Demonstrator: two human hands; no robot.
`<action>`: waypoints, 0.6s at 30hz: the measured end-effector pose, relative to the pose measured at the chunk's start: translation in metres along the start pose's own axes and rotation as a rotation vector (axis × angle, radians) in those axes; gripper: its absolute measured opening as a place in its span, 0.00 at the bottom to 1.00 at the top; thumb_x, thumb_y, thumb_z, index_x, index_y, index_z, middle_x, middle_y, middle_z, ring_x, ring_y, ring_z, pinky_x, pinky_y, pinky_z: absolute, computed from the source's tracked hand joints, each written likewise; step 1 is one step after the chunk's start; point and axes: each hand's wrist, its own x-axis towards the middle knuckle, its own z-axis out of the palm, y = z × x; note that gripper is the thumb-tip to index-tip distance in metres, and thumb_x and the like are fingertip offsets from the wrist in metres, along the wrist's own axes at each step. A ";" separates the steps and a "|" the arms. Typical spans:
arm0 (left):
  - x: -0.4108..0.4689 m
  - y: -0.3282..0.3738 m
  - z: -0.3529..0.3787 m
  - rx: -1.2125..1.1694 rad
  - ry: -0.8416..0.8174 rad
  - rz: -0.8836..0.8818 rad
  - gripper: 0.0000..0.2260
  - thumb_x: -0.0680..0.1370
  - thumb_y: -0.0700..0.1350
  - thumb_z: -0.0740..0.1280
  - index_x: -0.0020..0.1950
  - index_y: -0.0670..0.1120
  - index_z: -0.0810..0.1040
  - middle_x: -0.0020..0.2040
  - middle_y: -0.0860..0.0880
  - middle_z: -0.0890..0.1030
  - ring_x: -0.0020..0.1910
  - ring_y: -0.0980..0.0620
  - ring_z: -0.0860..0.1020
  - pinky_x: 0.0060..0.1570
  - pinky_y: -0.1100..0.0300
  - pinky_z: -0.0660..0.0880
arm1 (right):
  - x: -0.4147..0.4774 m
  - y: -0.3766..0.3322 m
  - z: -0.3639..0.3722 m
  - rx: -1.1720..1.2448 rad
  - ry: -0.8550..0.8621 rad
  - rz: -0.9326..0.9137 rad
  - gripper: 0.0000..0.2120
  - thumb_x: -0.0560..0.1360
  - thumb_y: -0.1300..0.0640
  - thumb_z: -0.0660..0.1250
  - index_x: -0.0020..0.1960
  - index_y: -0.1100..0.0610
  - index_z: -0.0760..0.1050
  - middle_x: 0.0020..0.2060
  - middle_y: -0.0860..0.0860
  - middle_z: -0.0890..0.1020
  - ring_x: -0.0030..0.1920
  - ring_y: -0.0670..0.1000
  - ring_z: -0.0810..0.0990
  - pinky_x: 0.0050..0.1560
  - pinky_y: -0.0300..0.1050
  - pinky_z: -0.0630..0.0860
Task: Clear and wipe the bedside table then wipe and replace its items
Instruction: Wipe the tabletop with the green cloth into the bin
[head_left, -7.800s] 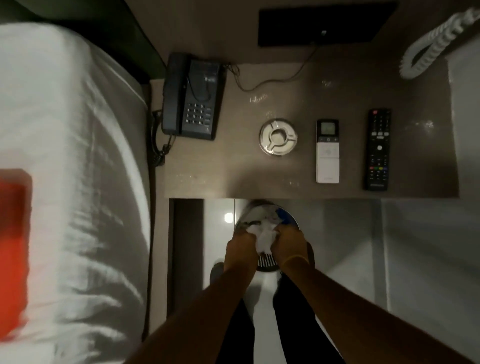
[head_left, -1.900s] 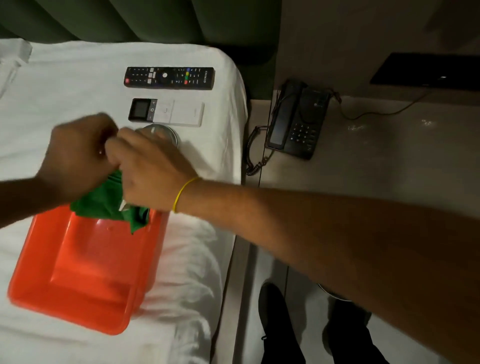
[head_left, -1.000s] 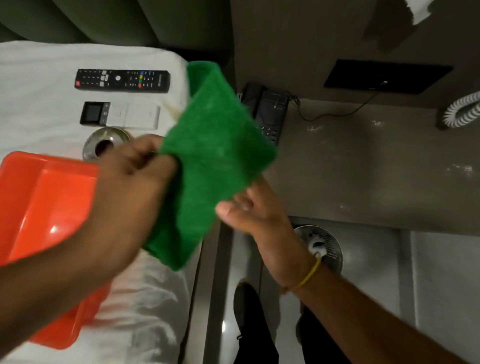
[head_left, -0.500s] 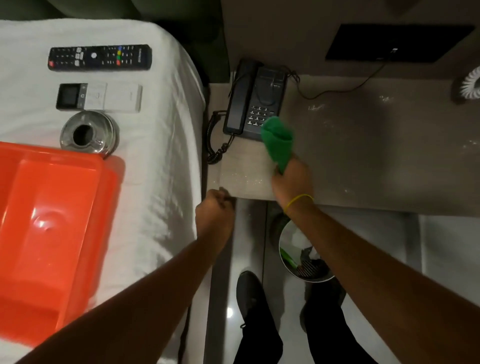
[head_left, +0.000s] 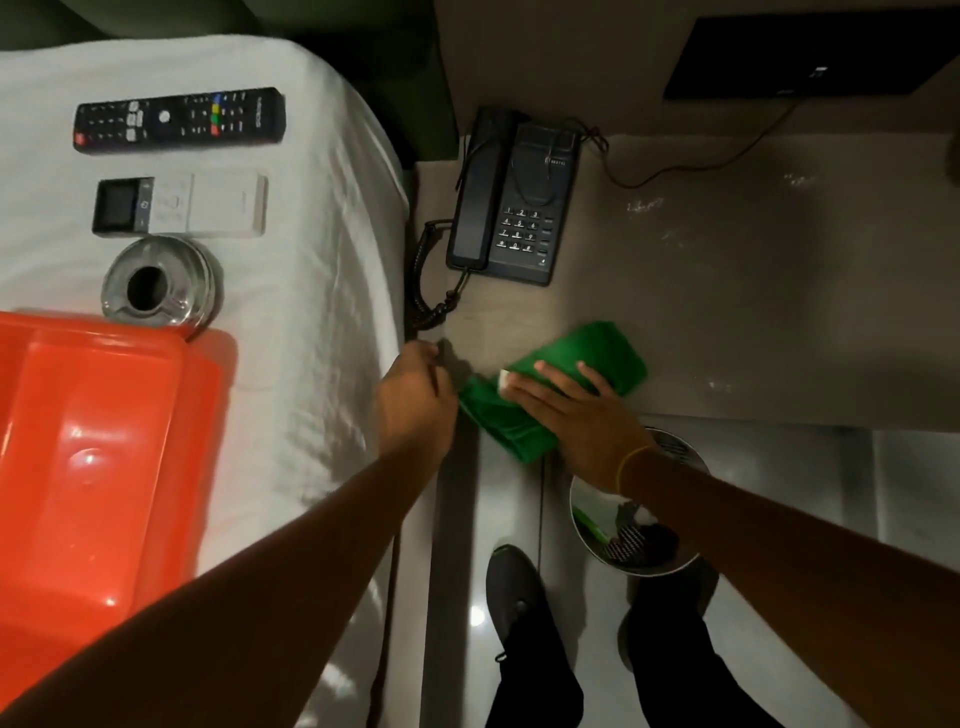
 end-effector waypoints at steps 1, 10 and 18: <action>-0.001 0.000 0.002 0.005 0.015 0.003 0.10 0.86 0.47 0.61 0.66 0.49 0.76 0.53 0.50 0.82 0.51 0.52 0.83 0.50 0.54 0.84 | -0.009 0.013 -0.001 -0.006 0.001 0.040 0.45 0.73 0.61 0.64 0.81 0.43 0.42 0.82 0.41 0.49 0.82 0.52 0.49 0.79 0.65 0.51; -0.001 0.000 0.028 0.068 0.033 0.265 0.15 0.86 0.44 0.59 0.72 0.47 0.74 0.63 0.45 0.82 0.60 0.47 0.82 0.59 0.51 0.82 | 0.042 -0.042 -0.008 0.238 0.132 0.387 0.44 0.71 0.57 0.63 0.81 0.45 0.45 0.82 0.42 0.49 0.82 0.57 0.46 0.77 0.70 0.49; 0.018 0.041 0.077 0.070 -0.027 0.546 0.19 0.86 0.44 0.61 0.77 0.41 0.73 0.77 0.40 0.74 0.78 0.44 0.72 0.79 0.50 0.69 | -0.026 0.079 -0.004 -0.024 0.021 0.121 0.46 0.73 0.50 0.67 0.81 0.42 0.41 0.82 0.42 0.49 0.82 0.54 0.49 0.77 0.66 0.53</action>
